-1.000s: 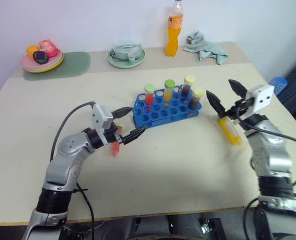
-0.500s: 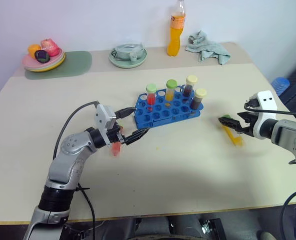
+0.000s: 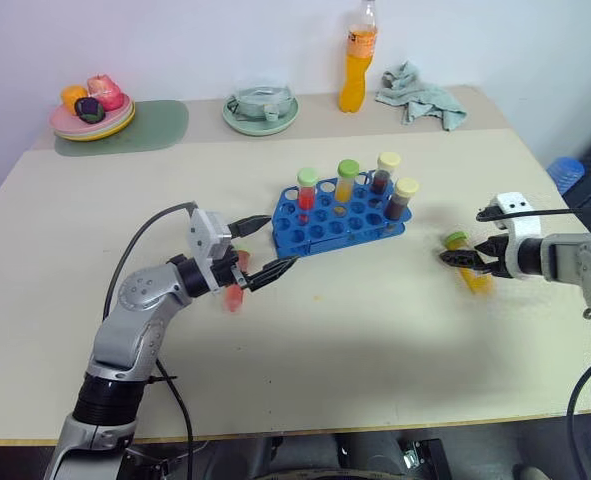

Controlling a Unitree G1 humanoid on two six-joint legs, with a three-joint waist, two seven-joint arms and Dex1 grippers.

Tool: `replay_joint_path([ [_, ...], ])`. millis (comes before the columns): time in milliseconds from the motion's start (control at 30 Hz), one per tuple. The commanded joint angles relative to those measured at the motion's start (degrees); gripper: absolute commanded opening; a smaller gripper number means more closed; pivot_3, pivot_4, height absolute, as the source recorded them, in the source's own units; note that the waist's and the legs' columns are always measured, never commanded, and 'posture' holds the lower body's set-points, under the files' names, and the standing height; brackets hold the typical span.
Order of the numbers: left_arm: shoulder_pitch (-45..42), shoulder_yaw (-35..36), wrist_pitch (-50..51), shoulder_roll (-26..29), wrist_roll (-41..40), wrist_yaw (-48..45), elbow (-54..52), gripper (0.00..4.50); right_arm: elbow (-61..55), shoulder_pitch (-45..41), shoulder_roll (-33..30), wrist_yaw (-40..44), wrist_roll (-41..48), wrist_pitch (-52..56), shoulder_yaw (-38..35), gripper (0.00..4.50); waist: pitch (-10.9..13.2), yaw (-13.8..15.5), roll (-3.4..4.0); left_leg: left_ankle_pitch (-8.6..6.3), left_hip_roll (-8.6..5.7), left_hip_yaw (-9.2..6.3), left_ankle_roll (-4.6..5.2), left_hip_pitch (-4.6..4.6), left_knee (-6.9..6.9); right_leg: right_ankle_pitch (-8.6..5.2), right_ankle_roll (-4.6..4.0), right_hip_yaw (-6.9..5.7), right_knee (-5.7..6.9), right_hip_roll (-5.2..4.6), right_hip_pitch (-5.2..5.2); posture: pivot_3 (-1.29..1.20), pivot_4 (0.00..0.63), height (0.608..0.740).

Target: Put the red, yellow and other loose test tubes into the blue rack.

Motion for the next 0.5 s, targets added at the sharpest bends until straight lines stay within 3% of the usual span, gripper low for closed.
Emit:
replay_joint_path([
  [33, 0.7, 1.0, 0.0, 0.2, -1.1, 0.6, -3.0, 4.5, 3.1, -2.8, -2.0, 4.7, -2.3, -1.0, 1.9, 4.46, 0.0, 0.0, 0.0, -0.01, 0.0, 0.0, 0.01, 0.0, 0.0, 0.0, 0.0, 0.0, -0.01, 0.0, 0.0, 0.0, 0.15, 0.74],
  [367, 3.0, 0.9, -1.9, 0.1, -0.6, -0.2, -2.3, 4.5, 14.1, -11.4, -1.6, 16.3, -10.2, -4.4, 11.5, 4.46, 0.0, -0.1, 0.0, -0.01, 0.0, 0.02, 0.0, 0.0, 0.03, 0.0, 0.0, 0.01, -0.03, 0.0, 0.02, 0.0, 0.15, 0.74],
  [500, 3.6, 0.6, -2.7, -0.4, -0.3, -0.5, -1.6, 4.5, 14.6, -13.3, 1.1, 19.6, -12.4, -3.4, 15.2, 3.21, 0.0, -0.4, -0.02, -0.02, 0.01, 0.02, -0.01, 0.0, 0.02, 0.01, 0.01, 0.01, -0.03, 0.01, 0.02, 0.0, 0.15, 0.74],
])
